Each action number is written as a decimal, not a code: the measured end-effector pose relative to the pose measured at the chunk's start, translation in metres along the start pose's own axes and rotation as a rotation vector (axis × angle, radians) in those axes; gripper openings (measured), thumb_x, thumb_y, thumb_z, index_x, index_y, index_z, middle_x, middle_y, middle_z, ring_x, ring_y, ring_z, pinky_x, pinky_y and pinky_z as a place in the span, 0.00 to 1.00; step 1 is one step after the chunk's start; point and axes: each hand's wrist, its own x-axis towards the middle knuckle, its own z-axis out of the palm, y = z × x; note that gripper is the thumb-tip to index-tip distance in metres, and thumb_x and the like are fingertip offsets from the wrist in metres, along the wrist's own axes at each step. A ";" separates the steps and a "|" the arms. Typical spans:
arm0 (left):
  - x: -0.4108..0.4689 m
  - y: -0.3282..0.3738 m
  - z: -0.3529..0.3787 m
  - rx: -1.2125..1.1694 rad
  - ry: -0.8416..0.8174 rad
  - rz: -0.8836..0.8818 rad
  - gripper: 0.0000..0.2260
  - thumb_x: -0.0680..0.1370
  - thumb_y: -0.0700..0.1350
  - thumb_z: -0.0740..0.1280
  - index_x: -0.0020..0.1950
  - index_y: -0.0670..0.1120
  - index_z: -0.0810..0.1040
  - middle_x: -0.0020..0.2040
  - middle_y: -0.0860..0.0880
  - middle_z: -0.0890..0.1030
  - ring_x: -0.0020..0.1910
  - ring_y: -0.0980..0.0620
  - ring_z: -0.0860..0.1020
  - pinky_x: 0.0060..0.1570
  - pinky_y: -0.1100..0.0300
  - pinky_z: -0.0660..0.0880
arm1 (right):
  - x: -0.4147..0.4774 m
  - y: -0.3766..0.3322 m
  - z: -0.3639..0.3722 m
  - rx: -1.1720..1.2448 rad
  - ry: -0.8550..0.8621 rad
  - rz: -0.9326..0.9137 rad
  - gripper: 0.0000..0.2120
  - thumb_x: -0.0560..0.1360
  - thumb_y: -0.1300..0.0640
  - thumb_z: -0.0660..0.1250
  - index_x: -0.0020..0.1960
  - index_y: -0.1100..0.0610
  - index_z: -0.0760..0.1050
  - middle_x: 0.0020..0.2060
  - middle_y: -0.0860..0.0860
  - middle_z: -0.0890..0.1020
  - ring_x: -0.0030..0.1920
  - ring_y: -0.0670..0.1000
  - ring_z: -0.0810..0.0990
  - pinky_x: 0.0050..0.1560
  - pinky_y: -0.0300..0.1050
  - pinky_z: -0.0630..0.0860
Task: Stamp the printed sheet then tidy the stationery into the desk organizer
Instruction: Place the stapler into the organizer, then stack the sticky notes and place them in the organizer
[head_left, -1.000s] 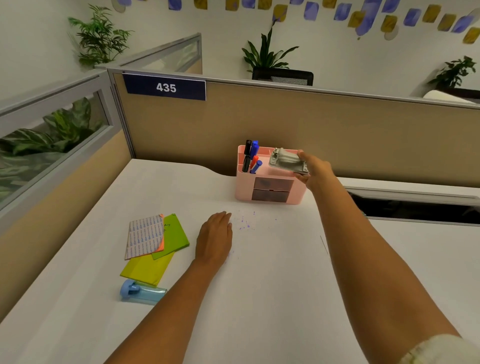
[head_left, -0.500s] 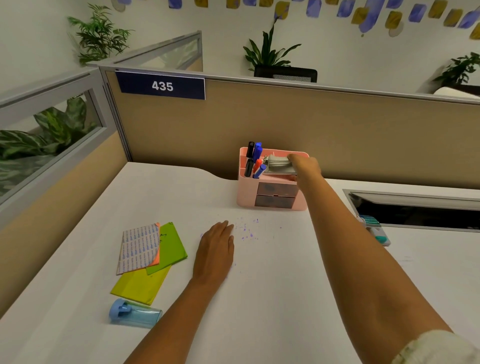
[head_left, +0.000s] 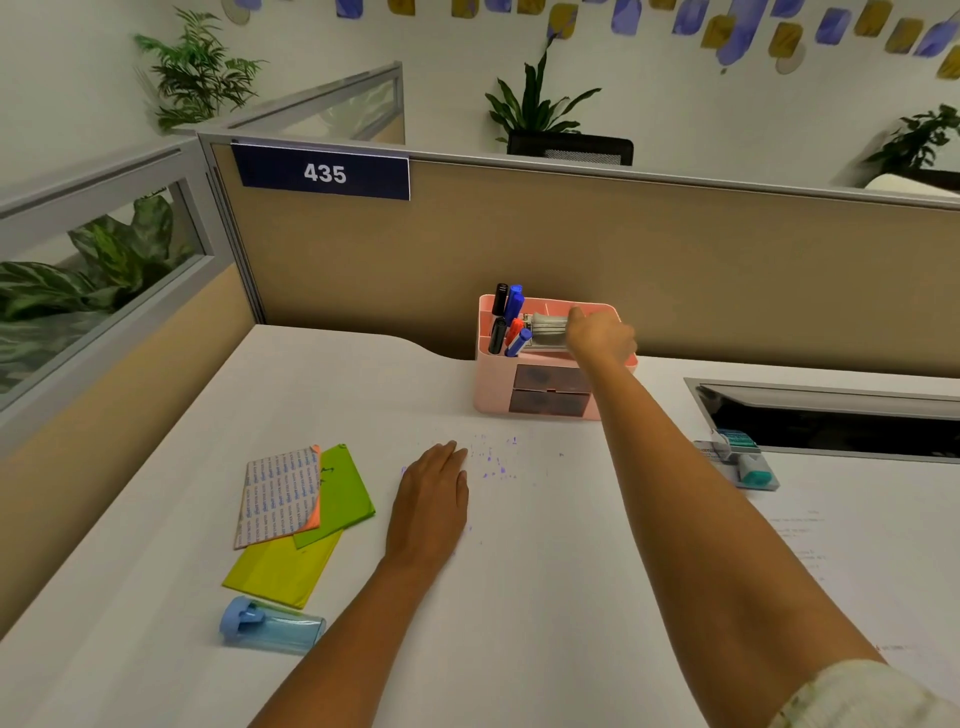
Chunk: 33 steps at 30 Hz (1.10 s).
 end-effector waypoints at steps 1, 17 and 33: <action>0.000 0.000 0.000 0.001 0.003 -0.003 0.15 0.64 0.37 0.77 0.50 0.42 0.83 0.49 0.45 0.85 0.49 0.48 0.84 0.46 0.52 0.80 | 0.000 0.001 0.001 -0.020 0.000 -0.003 0.25 0.81 0.46 0.52 0.65 0.64 0.70 0.65 0.61 0.72 0.65 0.58 0.70 0.65 0.50 0.69; 0.000 0.003 -0.020 -0.196 -0.050 -0.159 0.16 0.80 0.40 0.58 0.66 0.40 0.73 0.67 0.43 0.73 0.68 0.46 0.70 0.69 0.56 0.64 | -0.036 0.025 -0.018 0.182 0.184 -0.133 0.17 0.81 0.54 0.54 0.65 0.63 0.68 0.64 0.61 0.71 0.65 0.59 0.68 0.63 0.50 0.67; -0.036 -0.074 -0.092 -0.119 0.099 -0.836 0.17 0.76 0.36 0.61 0.65 0.39 0.71 0.65 0.37 0.72 0.64 0.37 0.68 0.60 0.45 0.67 | -0.229 0.058 0.087 0.213 -0.409 -0.396 0.18 0.77 0.53 0.64 0.63 0.59 0.70 0.59 0.57 0.74 0.61 0.55 0.71 0.59 0.43 0.67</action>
